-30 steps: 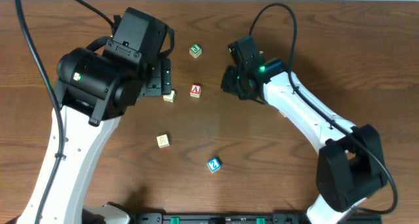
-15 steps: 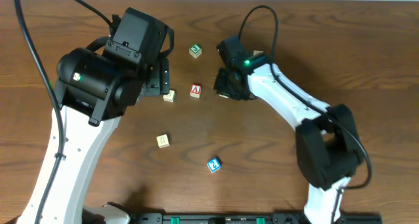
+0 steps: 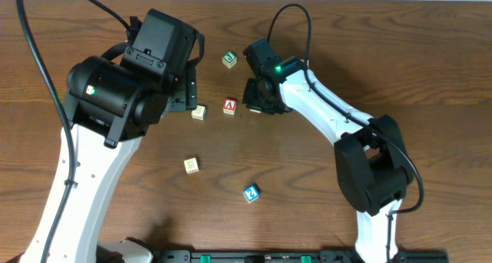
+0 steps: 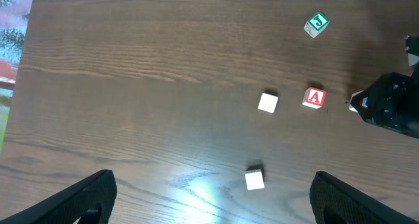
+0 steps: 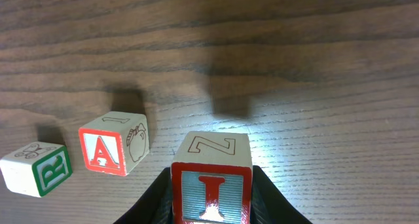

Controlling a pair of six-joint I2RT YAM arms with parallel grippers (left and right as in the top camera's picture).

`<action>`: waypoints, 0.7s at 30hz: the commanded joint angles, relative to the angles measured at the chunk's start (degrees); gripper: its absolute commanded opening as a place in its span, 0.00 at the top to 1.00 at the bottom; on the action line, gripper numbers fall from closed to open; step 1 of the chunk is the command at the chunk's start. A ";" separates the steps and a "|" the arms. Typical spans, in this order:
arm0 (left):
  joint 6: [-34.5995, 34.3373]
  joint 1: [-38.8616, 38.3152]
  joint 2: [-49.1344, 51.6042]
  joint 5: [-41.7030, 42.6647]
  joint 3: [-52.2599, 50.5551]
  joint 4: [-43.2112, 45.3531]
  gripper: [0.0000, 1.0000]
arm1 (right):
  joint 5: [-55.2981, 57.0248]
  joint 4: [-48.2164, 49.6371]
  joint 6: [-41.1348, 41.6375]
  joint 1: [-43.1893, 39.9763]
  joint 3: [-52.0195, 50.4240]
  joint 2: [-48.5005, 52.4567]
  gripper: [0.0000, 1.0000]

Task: Spell out Ai2
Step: 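Lower the 'I' block beside the 'A' block and release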

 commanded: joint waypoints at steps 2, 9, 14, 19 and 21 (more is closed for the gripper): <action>-0.24 0.20 0.04 -1.44 -0.02 -0.22 0.05 | 1.38 0.15 -2.03 1.18 0.90 1.70 0.84; -0.26 0.20 0.04 -1.42 -0.02 -0.20 0.05 | 1.73 1.09 -3.67 1.16 0.90 1.88 0.82; -0.24 0.20 0.04 -1.42 -0.02 -0.22 0.04 | 3.58 1.73 -4.50 1.22 0.87 1.90 0.82; -0.26 0.20 0.04 -1.42 -0.02 -0.24 0.05 | 4.24 1.68 -4.50 1.25 0.87 1.90 0.82; -0.26 0.20 0.04 -1.42 -0.02 -0.22 0.04 | 4.24 1.73 -4.50 1.25 0.87 1.90 0.83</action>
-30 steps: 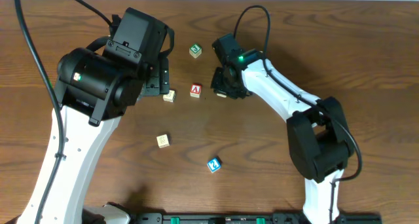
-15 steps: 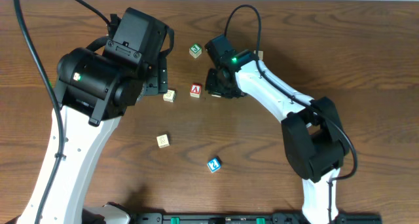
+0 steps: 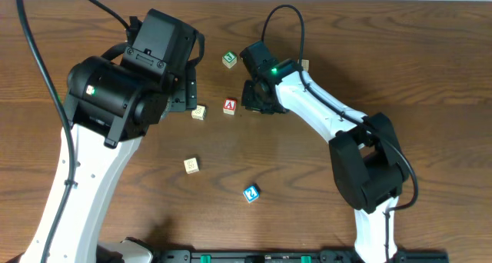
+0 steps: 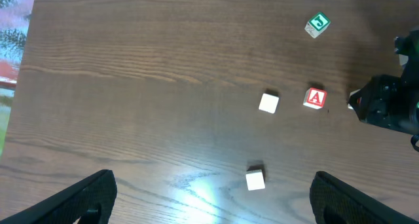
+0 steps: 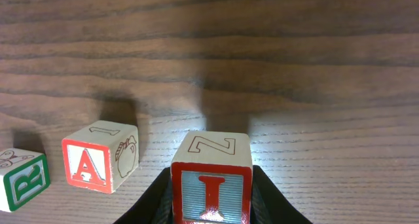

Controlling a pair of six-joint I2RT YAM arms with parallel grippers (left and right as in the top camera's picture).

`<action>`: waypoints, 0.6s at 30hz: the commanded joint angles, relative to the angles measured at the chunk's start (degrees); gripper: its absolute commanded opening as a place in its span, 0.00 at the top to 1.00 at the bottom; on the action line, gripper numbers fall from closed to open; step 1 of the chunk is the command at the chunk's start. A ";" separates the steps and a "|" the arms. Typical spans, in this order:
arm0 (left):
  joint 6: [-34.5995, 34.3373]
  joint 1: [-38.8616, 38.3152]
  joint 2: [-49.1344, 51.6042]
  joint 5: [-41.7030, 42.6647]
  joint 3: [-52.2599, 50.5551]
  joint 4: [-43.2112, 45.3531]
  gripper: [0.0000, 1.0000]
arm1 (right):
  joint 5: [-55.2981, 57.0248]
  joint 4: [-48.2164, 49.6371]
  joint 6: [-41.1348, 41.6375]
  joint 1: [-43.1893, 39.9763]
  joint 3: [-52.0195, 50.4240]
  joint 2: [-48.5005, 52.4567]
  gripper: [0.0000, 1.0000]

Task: Spell out Ai2
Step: 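Lower the 'I' block beside the 'A' block and release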

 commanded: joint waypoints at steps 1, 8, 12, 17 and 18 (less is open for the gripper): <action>-0.26 0.20 0.04 -1.22 -0.02 -0.24 0.04 | 1.29 0.02 -0.76 0.68 0.85 0.50 0.83; -0.24 0.20 0.04 -1.22 -0.02 -0.24 0.05 | 1.64 2.08 -1.90 1.79 0.83 1.29 0.82; -0.24 0.20 0.04 -1.25 -0.02 -0.50 0.05 | 2.29 2.62 -1.81 2.16 0.83 2.56 0.82; -0.24 0.20 0.04 -1.25 -0.02 -0.81 0.05 | 4.07 1.68 -1.88 1.97 0.83 3.58 0.82; -0.24 0.20 0.04 -1.25 -0.02 -0.81 0.04 | 4.15 1.70 -2.21 1.97 0.83 3.74 0.82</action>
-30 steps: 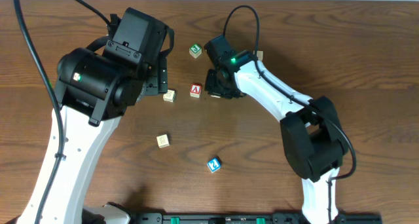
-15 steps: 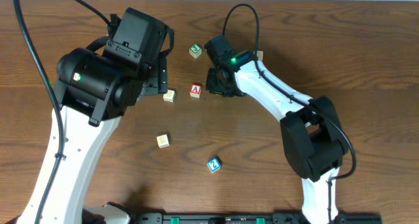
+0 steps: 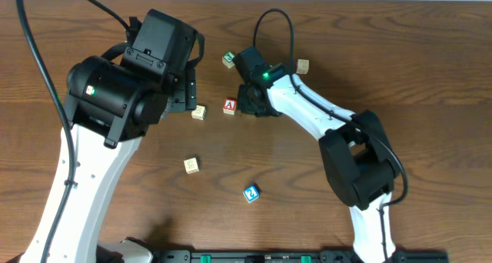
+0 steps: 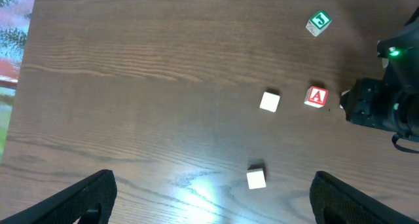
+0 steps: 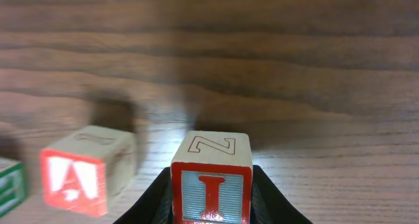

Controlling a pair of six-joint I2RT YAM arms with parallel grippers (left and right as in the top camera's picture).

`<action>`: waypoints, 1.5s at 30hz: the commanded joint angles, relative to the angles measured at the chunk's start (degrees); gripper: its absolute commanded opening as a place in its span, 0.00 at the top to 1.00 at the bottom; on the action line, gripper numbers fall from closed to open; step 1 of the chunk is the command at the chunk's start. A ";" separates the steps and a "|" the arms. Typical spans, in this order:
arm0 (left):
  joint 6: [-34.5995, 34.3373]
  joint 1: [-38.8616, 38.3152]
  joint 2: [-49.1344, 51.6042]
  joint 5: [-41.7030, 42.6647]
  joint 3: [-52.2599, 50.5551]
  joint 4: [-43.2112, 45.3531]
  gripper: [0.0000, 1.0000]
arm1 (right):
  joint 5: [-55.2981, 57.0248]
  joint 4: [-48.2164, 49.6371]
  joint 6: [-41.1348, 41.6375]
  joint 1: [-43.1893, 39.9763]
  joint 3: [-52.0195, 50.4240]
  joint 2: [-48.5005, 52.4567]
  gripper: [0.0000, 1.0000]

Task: Spell out Ai2

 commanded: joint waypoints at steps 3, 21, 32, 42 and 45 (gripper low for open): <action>-0.26 0.20 0.04 -1.25 -0.02 -0.44 0.04 | 2.47 0.42 -2.23 0.26 0.76 1.16 0.82; -0.24 0.20 0.04 -1.25 -0.02 -0.46 0.05 | 2.51 1.64 -2.19 0.02 1.42 0.57 0.37; -2.29 0.20 0.04 -1.01 -0.92 -0.22 0.05 | 14.99 -8.61 -2.14 -2.73 6.08 -10.08 0.17; -2.43 0.17 0.04 -0.92 -13.40 9.31 0.05 | 18.93 -24.30 -1.53 -12.55 6.01 -19.52 0.01; -2.45 0.17 0.04 -0.17 -21.97 18.10 0.05 | 21.14 -26.80 -1.53 -15.08 6.01 -22.25 0.01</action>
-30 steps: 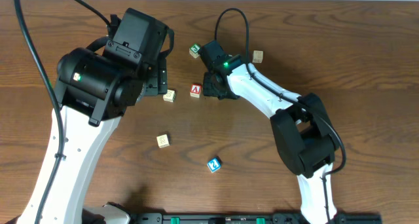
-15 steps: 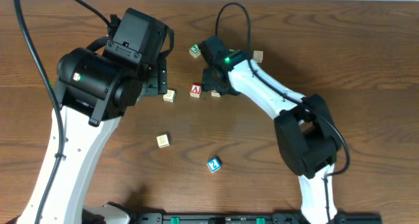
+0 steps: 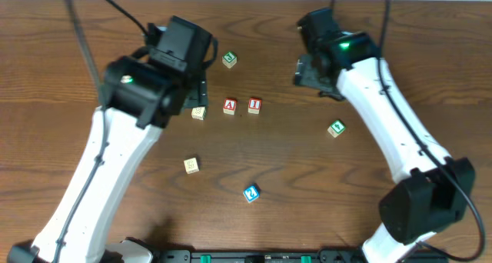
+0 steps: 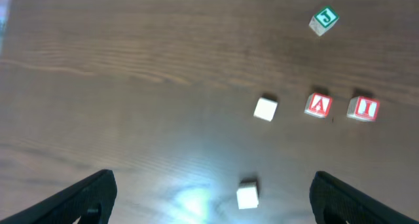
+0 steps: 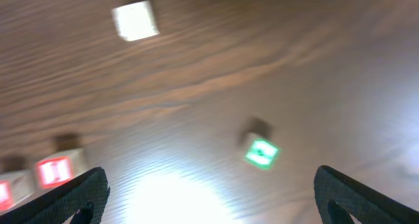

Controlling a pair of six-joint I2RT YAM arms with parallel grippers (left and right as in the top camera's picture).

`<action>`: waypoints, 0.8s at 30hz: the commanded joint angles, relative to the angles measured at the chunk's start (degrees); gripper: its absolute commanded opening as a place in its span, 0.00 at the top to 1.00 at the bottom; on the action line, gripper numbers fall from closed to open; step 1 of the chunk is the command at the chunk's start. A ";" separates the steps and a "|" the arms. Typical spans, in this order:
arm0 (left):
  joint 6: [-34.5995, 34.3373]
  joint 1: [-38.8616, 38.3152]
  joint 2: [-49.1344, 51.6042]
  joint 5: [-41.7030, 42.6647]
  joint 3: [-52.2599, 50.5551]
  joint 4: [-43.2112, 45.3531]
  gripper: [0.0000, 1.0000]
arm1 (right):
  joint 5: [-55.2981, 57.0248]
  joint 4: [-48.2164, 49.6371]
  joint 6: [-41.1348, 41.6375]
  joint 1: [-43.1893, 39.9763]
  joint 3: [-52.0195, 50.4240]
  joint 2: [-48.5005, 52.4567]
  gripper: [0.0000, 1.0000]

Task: Spell out Ai2

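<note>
The red A block (image 3: 229,105) and the red I block (image 3: 254,105) stand side by side on the table, I to the right of A; the left wrist view shows the A block (image 4: 319,105) and the I block (image 4: 363,108) too. A blue 2 block (image 3: 250,193) lies nearer the front edge. My right gripper (image 5: 209,207) is open and empty, high above the table at the back right, far from the I block (image 5: 55,170). My left gripper (image 4: 206,207) is open and empty, high over the left of the blocks.
A green J block (image 3: 229,59) lies at the back. A pale block (image 3: 199,112) sits left of A, another pale block (image 3: 191,165) lies in front of it. A green block (image 3: 336,128) rests to the right, under the right arm.
The right gripper was shut on the I block just right of A. Now the I block stands on the table beside A, and the gripper is open, up and away to the back right.
The right gripper held the I block low over the table to the right of A, and at each later moment it was closer to A. Now the I block stands free next to A and the gripper is open and withdrawn. The left gripper stayed open above.
</note>
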 commanded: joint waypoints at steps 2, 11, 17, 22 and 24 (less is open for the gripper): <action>-0.59 0.17 0.17 1.49 -11.34 10.08 0.05 | 3.82 -1.97 0.26 -2.60 0.44 -4.24 0.01; 5.14 0.17 6.01 13.20 -22.58 30.77 0.05 | 6.21 -9.11 -0.39 -7.28 0.39 -12.55 0.01; 12.55 -0.31 17.64 19.52 -22.21 33.14 0.00 | 6.95 -14.84 -0.81 -9.44 0.39 -16.79 0.01; 16.85 -2.03 22.32 19.50 -22.21 35.12 0.14 | 6.99 -16.35 -1.01 -9.77 0.39 -18.12 0.01; 17.09 -2.23 23.08 19.12 -22.21 36.11 0.18 | 6.99 -16.90 -1.01 -9.77 0.39 -18.10 0.01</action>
